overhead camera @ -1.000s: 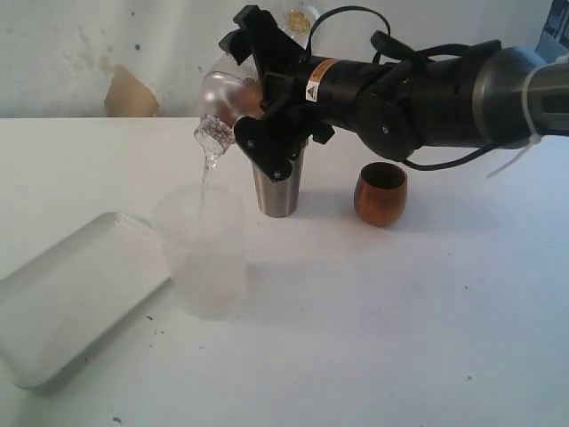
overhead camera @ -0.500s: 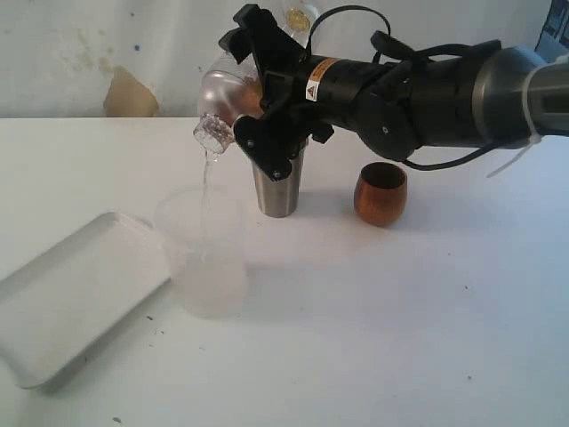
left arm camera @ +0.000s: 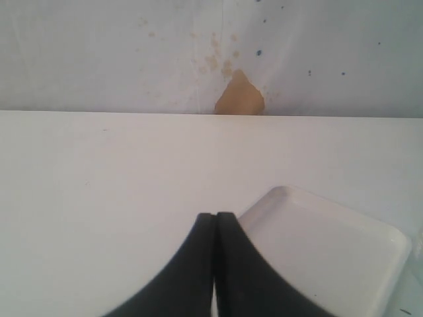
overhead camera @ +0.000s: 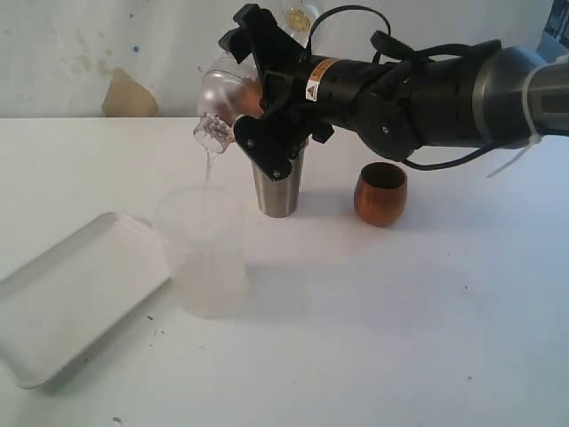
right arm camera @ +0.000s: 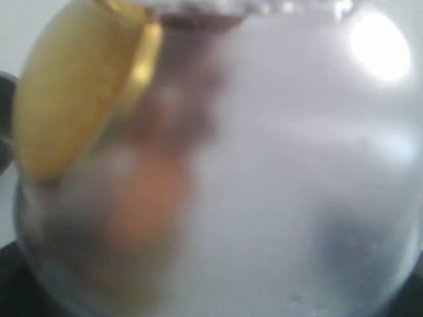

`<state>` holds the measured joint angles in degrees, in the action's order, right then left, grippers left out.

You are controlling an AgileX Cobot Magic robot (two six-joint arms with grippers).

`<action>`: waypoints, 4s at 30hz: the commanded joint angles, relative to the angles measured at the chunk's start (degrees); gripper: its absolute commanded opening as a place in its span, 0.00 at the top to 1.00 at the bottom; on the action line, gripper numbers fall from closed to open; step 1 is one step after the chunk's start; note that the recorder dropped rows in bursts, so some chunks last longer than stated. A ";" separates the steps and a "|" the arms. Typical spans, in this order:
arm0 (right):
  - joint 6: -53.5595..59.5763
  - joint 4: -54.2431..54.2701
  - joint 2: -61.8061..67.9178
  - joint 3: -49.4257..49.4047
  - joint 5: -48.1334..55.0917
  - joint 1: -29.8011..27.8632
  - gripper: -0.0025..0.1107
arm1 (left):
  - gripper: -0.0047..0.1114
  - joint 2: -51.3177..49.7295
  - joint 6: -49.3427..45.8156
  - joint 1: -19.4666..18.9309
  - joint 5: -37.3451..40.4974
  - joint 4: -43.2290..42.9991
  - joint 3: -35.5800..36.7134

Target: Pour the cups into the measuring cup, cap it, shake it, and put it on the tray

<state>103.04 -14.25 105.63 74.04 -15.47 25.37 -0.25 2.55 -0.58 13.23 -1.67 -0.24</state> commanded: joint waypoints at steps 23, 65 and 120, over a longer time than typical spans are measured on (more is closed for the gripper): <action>-1.73 0.28 -0.73 0.74 -0.45 -0.32 0.98 | 0.96 0.25 0.03 -0.08 0.11 0.57 0.24; 9.77 -11.05 -0.73 0.74 -8.68 0.85 0.98 | 0.96 0.25 0.03 -0.08 0.11 0.57 0.24; 19.22 -27.18 4.13 0.54 -25.45 1.54 0.98 | 0.96 0.25 0.03 -0.08 0.11 0.57 0.24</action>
<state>121.32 -38.88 110.29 74.13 -37.93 26.88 -0.25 2.55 -0.58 13.23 -1.67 -0.24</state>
